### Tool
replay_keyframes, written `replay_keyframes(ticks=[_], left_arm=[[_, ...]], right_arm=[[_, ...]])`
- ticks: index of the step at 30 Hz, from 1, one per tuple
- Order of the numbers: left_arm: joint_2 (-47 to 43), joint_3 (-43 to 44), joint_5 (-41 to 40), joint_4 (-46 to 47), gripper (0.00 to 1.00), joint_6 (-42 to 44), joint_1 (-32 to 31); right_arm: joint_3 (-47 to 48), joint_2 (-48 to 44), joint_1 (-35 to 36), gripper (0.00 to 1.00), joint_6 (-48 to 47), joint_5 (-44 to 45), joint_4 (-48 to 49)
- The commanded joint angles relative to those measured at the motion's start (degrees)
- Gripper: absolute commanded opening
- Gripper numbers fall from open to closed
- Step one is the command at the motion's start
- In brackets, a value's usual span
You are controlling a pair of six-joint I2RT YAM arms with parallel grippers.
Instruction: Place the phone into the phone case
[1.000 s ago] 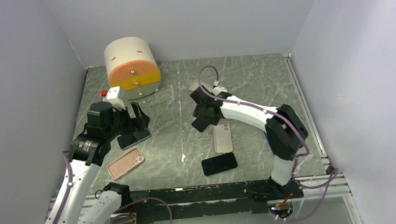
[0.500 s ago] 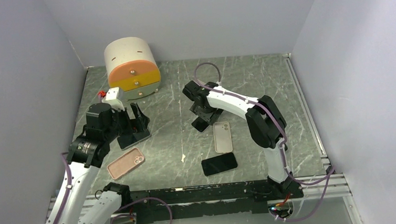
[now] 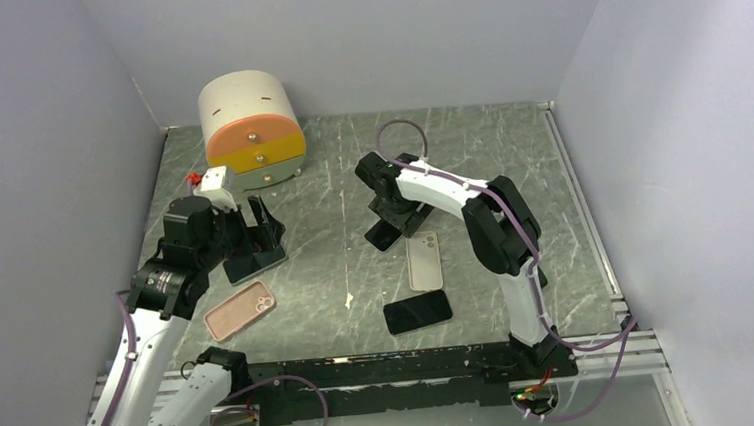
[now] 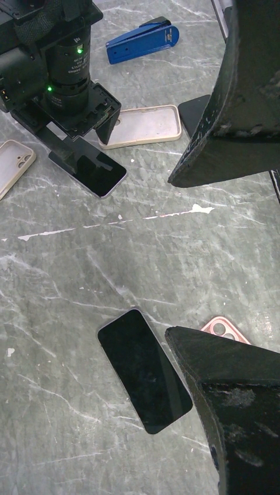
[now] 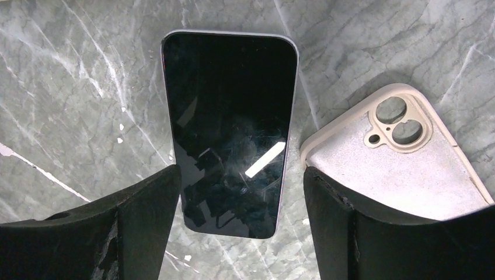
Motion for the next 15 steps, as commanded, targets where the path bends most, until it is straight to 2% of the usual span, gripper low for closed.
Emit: replay_keyframes(ticks=[1,15], left_arm=[[-0.1,2.0,-0.3,1.1,0.94,0.8,0.2],[-0.3,1.9,0.0,1.3,0.94,0.7,0.2]], right_arm=[[1.7,0.7,-0.1,0.80,0.8,-1.1,-0.4],[3.5,3.3,-0.7,0.80,1.3,-4.2,-0.3]])
